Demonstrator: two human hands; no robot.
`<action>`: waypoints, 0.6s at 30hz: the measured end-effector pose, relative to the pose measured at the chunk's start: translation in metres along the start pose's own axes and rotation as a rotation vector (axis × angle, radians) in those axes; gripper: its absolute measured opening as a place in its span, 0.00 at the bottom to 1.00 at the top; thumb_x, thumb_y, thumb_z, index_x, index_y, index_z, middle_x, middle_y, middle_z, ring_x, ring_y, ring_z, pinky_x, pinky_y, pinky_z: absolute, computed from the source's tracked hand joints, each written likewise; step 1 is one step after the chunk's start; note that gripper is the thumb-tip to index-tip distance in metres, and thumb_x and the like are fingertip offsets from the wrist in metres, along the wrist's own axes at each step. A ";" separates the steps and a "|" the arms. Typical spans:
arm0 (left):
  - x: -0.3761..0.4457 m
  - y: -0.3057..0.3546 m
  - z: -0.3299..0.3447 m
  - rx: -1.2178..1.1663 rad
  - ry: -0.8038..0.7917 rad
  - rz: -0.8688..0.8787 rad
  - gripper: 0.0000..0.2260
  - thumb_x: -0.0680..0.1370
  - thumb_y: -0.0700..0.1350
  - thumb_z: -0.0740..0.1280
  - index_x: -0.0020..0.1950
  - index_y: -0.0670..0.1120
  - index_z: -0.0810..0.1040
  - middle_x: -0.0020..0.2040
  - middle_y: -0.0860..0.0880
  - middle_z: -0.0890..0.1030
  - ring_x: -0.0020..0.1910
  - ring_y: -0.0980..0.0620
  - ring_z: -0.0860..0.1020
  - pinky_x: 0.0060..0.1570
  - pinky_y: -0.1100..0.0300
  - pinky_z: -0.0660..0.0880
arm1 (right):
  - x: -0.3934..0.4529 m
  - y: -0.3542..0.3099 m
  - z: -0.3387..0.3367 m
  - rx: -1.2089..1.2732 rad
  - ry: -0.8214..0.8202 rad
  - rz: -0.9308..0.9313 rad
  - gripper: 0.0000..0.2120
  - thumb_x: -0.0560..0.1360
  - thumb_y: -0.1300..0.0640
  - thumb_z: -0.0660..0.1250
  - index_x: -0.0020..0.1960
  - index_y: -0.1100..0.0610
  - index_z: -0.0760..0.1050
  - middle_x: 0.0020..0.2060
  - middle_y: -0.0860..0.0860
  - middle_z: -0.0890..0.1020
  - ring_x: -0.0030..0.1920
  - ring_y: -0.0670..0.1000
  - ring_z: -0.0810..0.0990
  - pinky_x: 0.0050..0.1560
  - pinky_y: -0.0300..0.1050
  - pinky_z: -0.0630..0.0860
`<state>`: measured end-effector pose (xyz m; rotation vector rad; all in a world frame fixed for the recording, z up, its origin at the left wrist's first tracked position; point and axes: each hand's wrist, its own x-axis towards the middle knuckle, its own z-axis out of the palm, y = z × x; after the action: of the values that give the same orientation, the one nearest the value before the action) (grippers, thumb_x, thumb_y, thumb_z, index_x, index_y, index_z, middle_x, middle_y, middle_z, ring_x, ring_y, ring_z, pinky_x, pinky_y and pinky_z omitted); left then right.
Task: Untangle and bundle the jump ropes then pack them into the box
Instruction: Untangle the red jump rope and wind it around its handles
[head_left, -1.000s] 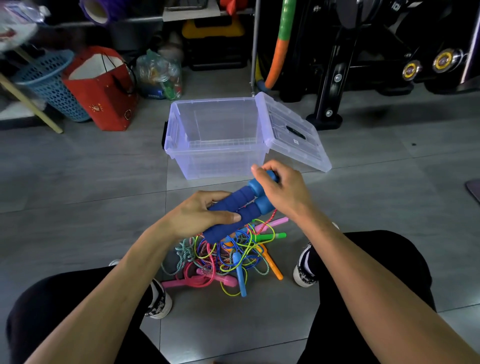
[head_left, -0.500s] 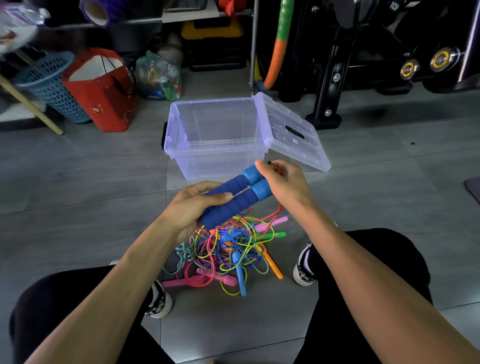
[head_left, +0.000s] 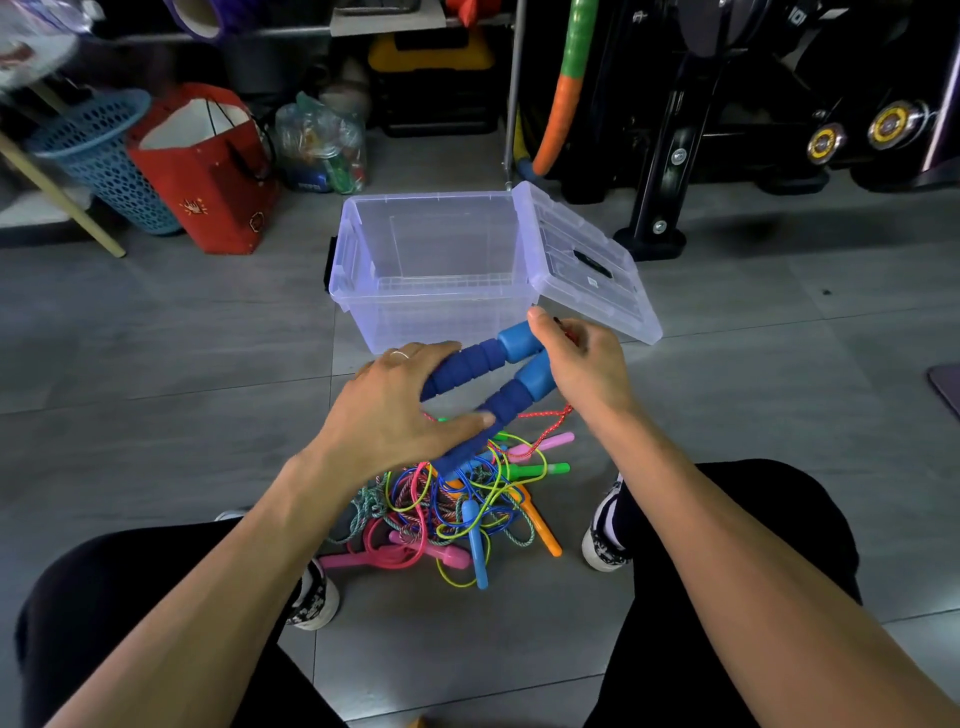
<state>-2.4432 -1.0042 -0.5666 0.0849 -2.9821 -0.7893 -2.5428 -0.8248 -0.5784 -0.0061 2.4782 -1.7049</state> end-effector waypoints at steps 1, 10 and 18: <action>-0.002 0.003 0.000 0.074 -0.005 0.009 0.33 0.64 0.71 0.68 0.65 0.57 0.71 0.53 0.56 0.79 0.51 0.52 0.77 0.51 0.55 0.75 | 0.000 0.000 0.000 0.000 0.015 0.011 0.23 0.76 0.43 0.65 0.32 0.59 0.69 0.28 0.49 0.69 0.30 0.47 0.67 0.34 0.44 0.65; 0.004 0.005 0.017 0.388 0.054 -0.027 0.18 0.66 0.46 0.68 0.53 0.44 0.70 0.48 0.48 0.76 0.46 0.43 0.77 0.39 0.56 0.64 | -0.005 -0.001 0.012 -0.014 -0.001 0.078 0.20 0.77 0.42 0.64 0.35 0.56 0.74 0.30 0.48 0.74 0.32 0.47 0.72 0.34 0.41 0.68; 0.002 0.002 0.026 0.460 0.072 0.032 0.17 0.65 0.47 0.69 0.51 0.44 0.71 0.44 0.47 0.77 0.42 0.42 0.78 0.38 0.57 0.63 | -0.005 -0.001 0.012 -0.053 -0.029 0.048 0.21 0.77 0.42 0.63 0.41 0.60 0.77 0.32 0.49 0.75 0.34 0.48 0.73 0.35 0.43 0.69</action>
<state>-2.4468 -0.9899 -0.5882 0.0818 -3.0206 -0.0827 -2.5361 -0.8360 -0.5814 0.0228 2.4810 -1.6089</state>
